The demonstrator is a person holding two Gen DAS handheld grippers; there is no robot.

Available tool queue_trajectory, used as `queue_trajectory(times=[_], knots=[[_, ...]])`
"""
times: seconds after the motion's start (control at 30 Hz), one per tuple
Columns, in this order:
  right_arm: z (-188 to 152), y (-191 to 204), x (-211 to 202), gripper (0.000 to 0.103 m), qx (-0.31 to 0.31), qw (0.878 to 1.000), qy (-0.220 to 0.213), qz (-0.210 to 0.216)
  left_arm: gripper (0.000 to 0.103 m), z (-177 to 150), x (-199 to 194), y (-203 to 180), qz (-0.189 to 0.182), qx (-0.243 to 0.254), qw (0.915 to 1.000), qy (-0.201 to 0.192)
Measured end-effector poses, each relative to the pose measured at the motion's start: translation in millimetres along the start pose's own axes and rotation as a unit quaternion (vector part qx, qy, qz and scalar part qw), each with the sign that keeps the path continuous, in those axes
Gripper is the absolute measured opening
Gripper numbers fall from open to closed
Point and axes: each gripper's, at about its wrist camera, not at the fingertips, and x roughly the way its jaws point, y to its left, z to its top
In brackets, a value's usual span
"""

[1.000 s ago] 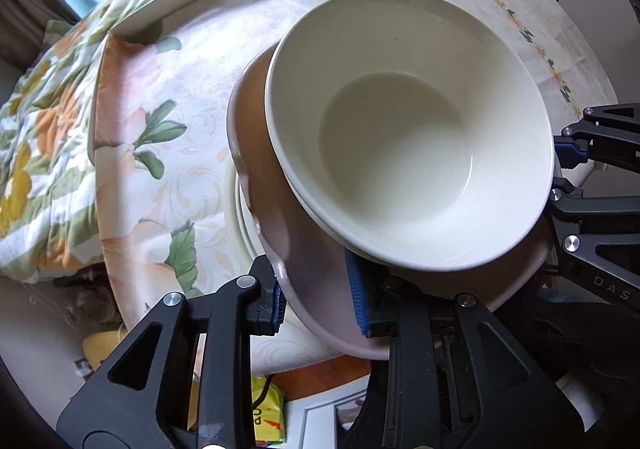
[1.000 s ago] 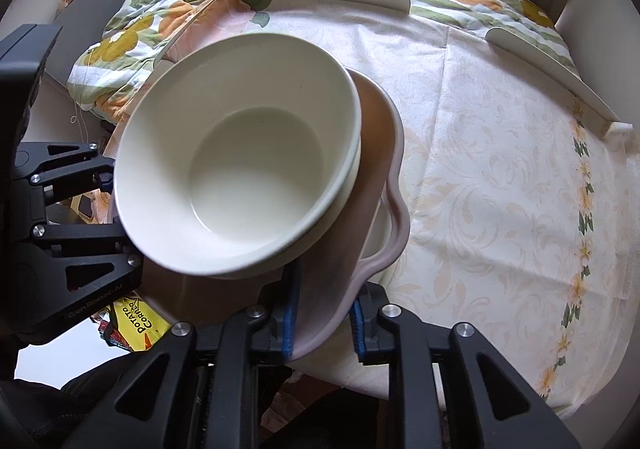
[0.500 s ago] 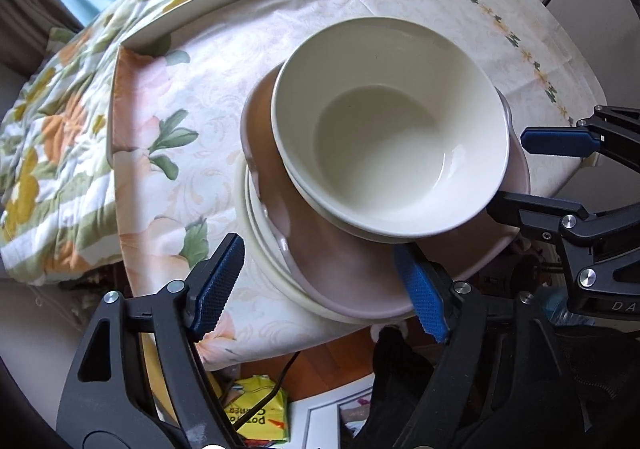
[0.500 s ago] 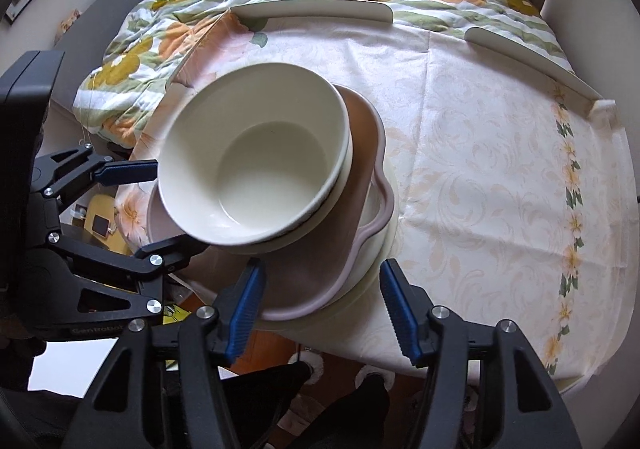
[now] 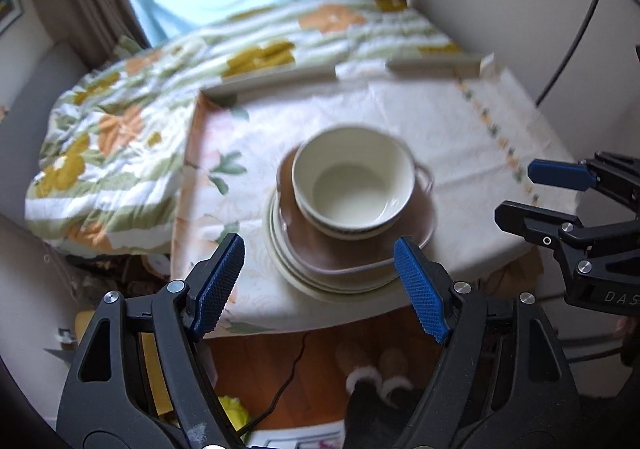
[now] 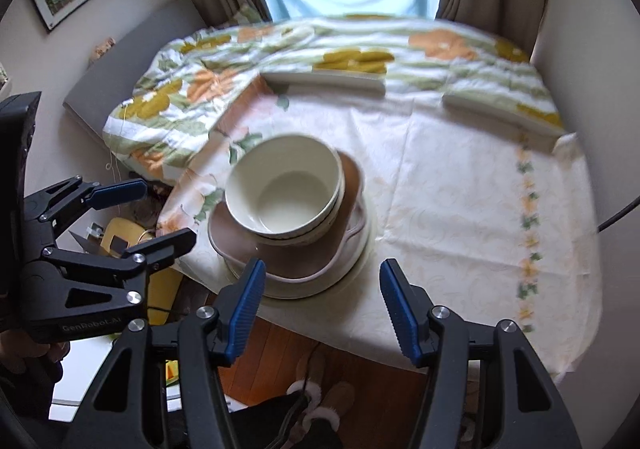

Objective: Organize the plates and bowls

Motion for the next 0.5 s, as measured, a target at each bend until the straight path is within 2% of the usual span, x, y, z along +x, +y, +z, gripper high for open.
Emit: queue_trajectory(times=[0.03,0.07,0.1,0.13,0.17,0.2,0.3,0.5], knots=[[-2.0,-0.4,-15.5,0.060,-0.001,1.000,-0.017,-0.009,0.076,0.1,-15.9,-3.0,0.004,-0.008,0.9997,-0.021],[-4.3,-1.2,-34.1,0.078,0.001,0.999,-0.039,-0.018,0.076,-0.1,-32.9,-6.6,0.007,-0.016,0.9989,-0.044],[-5.4,-2.8,-48.4,0.088,0.005,0.998,-0.058,-0.026,0.077,-0.2,-49.9,-9.1,0.010,-0.024,0.9974,-0.067],[-8.5,-4.0,-65.4,0.099,0.013,0.996,-0.080,-0.037,0.085,-0.9,-65.5,-11.7,0.013,-0.031,0.9954,-0.090],[-10.8,-5.0,-79.4,0.101,0.021,0.994,-0.096,-0.048,0.091,-1.8,-81.5,-13.4,0.015,-0.037,0.9927,-0.114],[-12.7,-7.4,-91.4,0.101,0.029,0.992,-0.111,-0.056,0.103,-3.6,-97.7,-15.0,0.019,-0.042,0.9891,-0.140],[-22.0,-7.7,-126.3,0.101,0.054,0.981,-0.164,-0.091,0.103,-11.2,-136.8,-17.9,0.031,-0.050,0.9772,-0.204],[-33.4,-0.5,-164.0,0.101,0.072,0.966,-0.213,-0.124,0.103,-26.2,-174.5,-19.3,0.051,-0.057,0.9657,-0.248]])
